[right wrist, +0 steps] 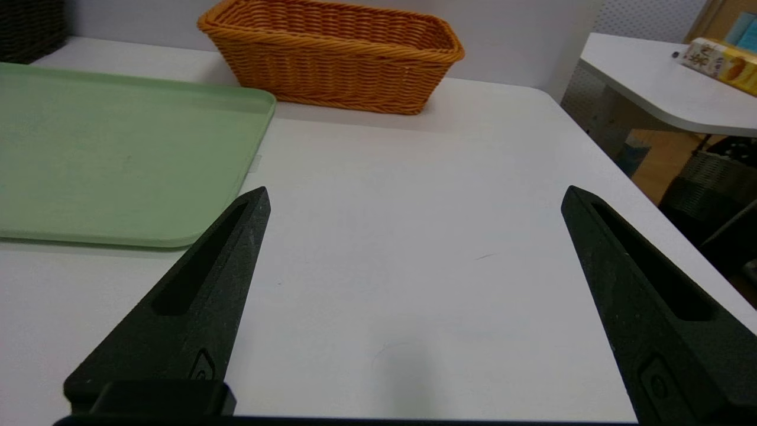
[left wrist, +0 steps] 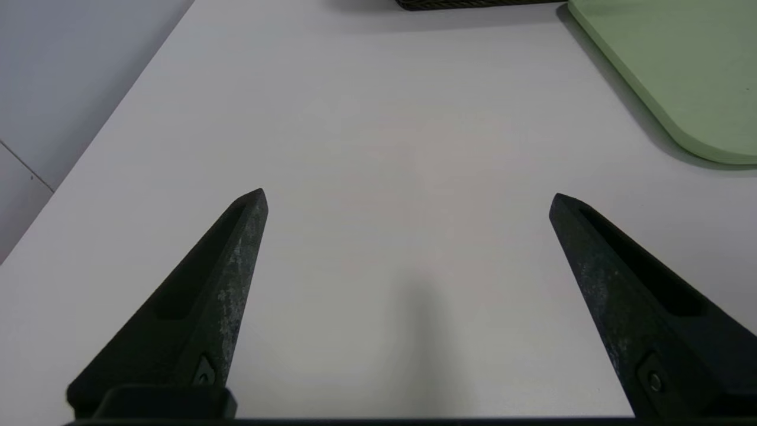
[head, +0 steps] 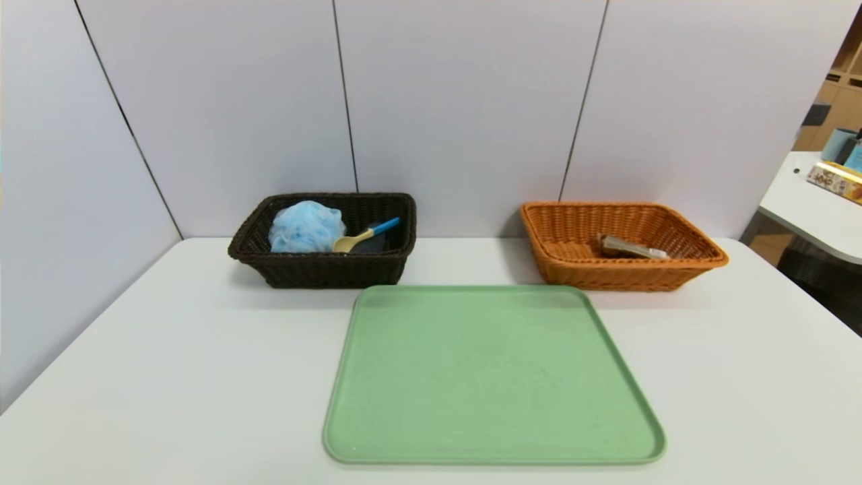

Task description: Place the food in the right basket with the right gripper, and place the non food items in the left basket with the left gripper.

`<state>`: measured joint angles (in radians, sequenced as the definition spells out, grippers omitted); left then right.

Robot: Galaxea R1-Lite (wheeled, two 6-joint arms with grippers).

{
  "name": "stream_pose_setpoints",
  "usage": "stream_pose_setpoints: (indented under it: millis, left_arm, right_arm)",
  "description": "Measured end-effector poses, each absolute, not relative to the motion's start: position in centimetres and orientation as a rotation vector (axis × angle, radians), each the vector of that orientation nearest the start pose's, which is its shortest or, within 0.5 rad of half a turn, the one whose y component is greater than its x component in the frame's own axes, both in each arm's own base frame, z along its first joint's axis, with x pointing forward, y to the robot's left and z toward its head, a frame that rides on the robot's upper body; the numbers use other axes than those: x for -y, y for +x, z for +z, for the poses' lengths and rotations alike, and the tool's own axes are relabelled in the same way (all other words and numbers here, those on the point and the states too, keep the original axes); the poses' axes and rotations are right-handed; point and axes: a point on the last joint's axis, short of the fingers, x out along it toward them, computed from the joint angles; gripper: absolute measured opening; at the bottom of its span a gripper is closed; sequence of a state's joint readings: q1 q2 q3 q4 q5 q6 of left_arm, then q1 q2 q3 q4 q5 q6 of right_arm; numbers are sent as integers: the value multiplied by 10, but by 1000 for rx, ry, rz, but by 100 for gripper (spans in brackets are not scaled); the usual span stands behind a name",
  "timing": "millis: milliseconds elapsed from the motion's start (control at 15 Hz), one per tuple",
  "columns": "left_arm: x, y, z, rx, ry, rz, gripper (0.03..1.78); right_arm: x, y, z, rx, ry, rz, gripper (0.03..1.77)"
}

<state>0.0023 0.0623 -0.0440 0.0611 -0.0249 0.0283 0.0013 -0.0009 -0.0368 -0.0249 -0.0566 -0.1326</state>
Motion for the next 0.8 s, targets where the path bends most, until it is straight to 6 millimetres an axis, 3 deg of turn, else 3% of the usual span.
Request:
stream_pose_setpoints:
  millis: [333, 800]
  left_arm:
    - [1, -26, 82, -25, 26, -25, 169]
    - [0, -24, 83, 59, 67, -3, 169]
  right_arm:
    - [0, -23, 76, 2, -109, 9, 170]
    - [0, -23, 75, -2, -67, 11, 170]
